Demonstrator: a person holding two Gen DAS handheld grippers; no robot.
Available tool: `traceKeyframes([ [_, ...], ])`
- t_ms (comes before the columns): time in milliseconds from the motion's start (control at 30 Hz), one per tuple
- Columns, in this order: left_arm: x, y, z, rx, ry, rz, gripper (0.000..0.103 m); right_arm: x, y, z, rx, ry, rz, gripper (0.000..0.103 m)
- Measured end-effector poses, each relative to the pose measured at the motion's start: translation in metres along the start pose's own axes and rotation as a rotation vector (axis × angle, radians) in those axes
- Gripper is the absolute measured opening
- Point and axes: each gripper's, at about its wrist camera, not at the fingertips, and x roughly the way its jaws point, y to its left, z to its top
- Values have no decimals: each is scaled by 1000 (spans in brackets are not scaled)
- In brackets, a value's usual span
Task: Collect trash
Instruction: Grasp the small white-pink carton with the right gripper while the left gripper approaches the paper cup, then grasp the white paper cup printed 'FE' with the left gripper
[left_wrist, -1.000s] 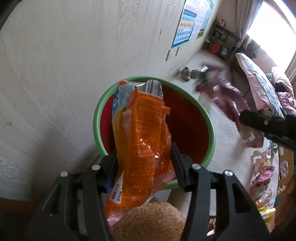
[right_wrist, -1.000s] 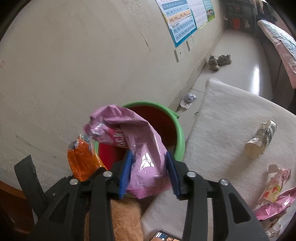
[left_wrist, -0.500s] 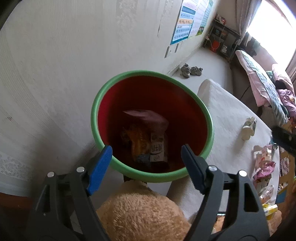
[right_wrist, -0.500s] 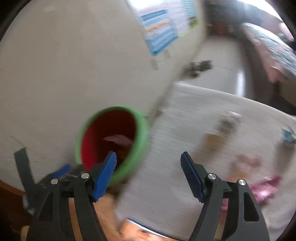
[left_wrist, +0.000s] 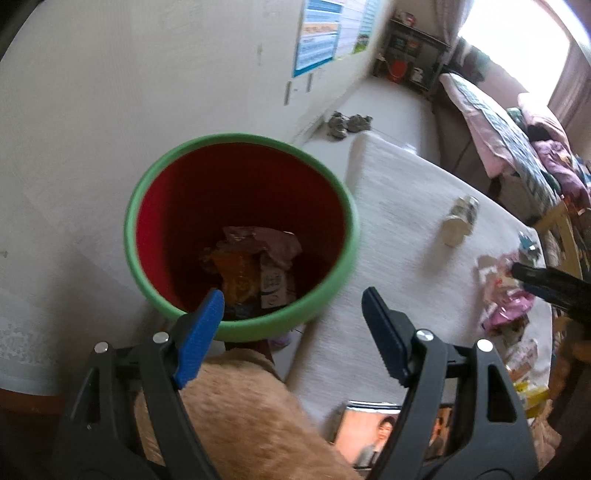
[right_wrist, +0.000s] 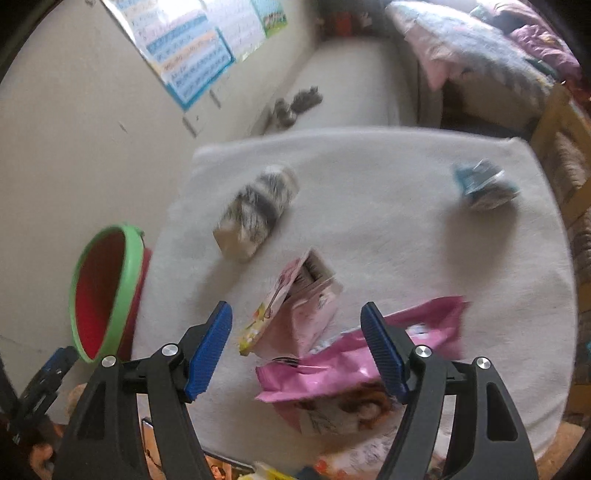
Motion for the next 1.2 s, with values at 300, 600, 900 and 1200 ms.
traceKeyframes([
  [300, -1, -52, 12, 106, -15, -68, 74, -44, -16, 0, 23, -114, 127, 11],
  [600, 54, -161, 52, 272, 13, -179, 74, -89, -69, -26, 161, -205, 182, 8],
  [900, 136, -220, 78, 356, 149, -109, 69, -92, -125, -35, 284, -226, 153, 8],
  [1200, 138, -216, 59, 376, 210, -112, 46, -93, -148, -38, 338, -232, 141, 9],
])
